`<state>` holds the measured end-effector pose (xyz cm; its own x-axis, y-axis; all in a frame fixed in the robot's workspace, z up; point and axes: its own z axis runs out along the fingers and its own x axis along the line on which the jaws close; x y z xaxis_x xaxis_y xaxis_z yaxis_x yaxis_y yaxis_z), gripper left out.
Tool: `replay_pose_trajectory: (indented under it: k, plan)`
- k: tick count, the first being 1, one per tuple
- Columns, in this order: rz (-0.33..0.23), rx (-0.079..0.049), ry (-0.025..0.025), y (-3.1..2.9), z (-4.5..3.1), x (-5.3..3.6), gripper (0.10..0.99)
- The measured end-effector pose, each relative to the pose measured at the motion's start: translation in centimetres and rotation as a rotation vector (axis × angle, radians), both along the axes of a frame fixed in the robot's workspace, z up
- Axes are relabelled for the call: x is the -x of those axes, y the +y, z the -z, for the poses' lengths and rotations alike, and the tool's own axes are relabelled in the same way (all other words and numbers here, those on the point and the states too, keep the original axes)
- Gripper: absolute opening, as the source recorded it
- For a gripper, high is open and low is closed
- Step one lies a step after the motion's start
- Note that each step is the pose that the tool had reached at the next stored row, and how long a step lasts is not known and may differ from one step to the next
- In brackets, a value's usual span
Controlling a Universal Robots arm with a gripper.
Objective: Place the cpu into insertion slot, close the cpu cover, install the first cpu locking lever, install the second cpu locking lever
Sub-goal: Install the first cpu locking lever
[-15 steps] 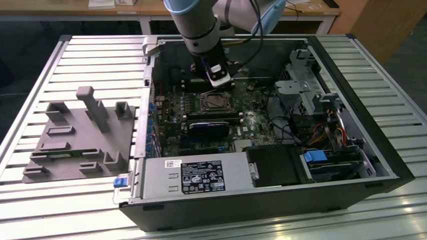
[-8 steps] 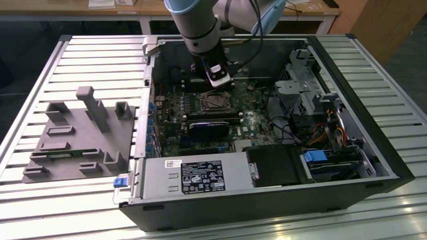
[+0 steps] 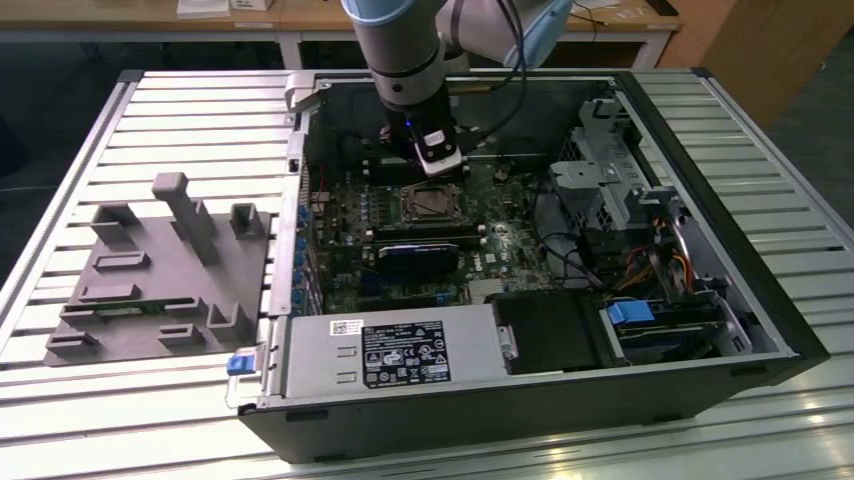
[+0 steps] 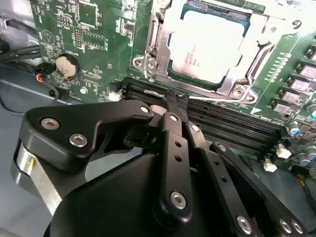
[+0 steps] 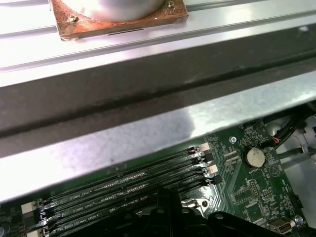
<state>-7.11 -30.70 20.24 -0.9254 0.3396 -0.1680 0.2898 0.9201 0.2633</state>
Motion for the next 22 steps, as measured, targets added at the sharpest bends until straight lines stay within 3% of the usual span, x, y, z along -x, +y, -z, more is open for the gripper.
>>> replay_pose_trajectory:
  k: [13, 22]
  plan:
    - [0.052, 0.002, 0.0001, 0.05, 0.11, -0.23, 0.102]
    - [0.066, 0.021, -0.0006, 0.34, 0.14, -0.27, 0.102]
